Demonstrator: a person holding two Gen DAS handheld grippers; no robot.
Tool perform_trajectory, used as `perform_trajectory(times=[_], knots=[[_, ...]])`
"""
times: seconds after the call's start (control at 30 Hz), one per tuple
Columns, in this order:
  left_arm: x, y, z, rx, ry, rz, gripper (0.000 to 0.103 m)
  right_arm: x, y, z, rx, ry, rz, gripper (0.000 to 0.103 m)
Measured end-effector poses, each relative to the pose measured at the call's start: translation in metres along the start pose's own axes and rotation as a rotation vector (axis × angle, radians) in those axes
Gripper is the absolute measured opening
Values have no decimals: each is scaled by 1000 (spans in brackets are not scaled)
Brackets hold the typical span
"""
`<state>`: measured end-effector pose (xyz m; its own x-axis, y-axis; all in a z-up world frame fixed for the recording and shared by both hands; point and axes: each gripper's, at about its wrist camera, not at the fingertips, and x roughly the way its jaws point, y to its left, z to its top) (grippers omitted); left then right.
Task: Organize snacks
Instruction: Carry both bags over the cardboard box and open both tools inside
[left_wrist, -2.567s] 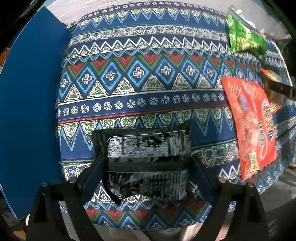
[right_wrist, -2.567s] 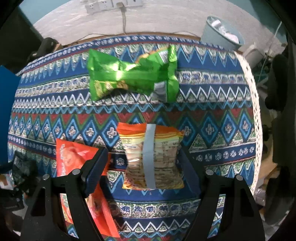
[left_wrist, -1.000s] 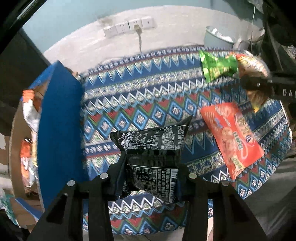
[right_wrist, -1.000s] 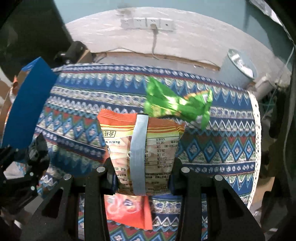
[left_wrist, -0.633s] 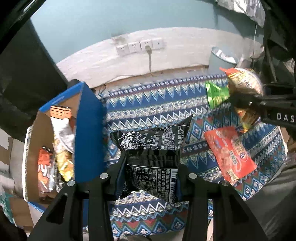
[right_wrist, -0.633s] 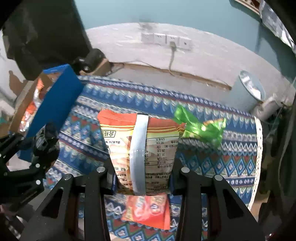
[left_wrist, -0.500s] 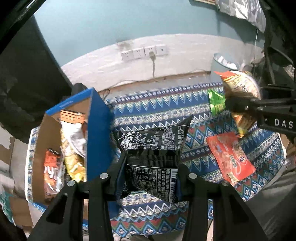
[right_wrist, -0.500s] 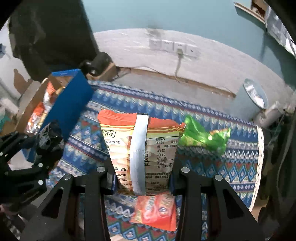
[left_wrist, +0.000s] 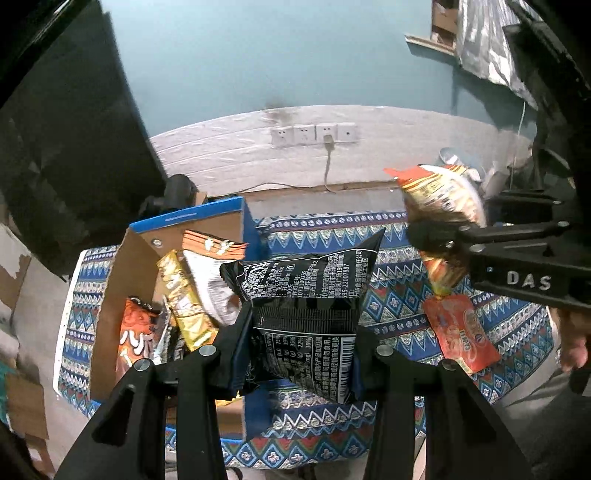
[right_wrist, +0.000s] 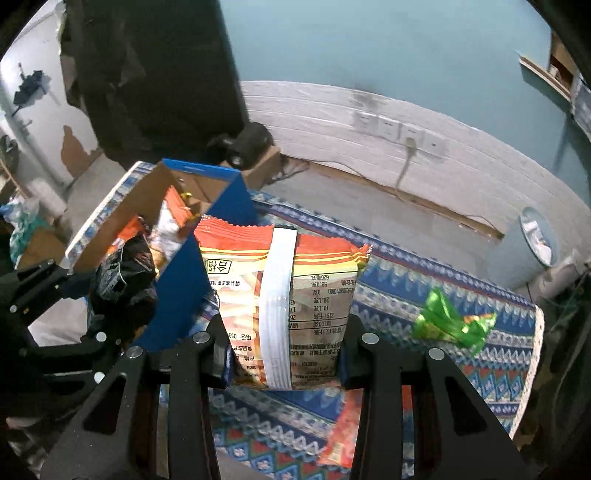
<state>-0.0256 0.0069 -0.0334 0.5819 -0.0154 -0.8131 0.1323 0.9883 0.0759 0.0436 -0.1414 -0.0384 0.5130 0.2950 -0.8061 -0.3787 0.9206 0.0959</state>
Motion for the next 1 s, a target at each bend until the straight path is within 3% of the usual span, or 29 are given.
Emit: perform_trajectory(times=[0.33,0.5,1.0], knots=[[-16,57,-1,-114,-26,-4,44,16,53,31,-65,3,47,38],[-15,92,-6,-163,-33,29,44,28,83,49,-103,12,71,38],[19,174,-22,-293,32,110,44,94,161,83,-199,99,138,38]])
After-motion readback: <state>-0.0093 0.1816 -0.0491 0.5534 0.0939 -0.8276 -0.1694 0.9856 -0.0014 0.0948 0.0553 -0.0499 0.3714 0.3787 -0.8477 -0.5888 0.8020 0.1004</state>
